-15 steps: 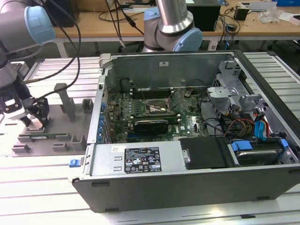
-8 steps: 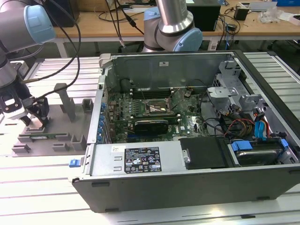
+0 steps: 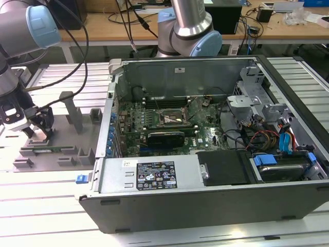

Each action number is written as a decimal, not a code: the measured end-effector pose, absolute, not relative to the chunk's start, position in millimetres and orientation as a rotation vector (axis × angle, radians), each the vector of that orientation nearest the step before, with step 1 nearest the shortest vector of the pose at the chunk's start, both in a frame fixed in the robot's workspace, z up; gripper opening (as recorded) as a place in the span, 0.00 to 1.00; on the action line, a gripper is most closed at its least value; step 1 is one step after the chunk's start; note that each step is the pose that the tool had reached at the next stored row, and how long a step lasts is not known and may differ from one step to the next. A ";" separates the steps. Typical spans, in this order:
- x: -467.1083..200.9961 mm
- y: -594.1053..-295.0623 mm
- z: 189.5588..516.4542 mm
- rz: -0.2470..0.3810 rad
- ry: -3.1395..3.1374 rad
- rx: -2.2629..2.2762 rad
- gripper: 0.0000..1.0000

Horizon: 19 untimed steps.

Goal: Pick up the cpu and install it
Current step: 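Pick up the cpu and move it towards the insertion slot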

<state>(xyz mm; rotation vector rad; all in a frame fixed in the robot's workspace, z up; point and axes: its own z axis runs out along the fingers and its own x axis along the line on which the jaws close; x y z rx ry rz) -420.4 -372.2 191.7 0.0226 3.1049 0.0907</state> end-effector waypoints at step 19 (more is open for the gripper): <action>-420.4 -372.1 212.3 0.091 3.105 0.022 0.55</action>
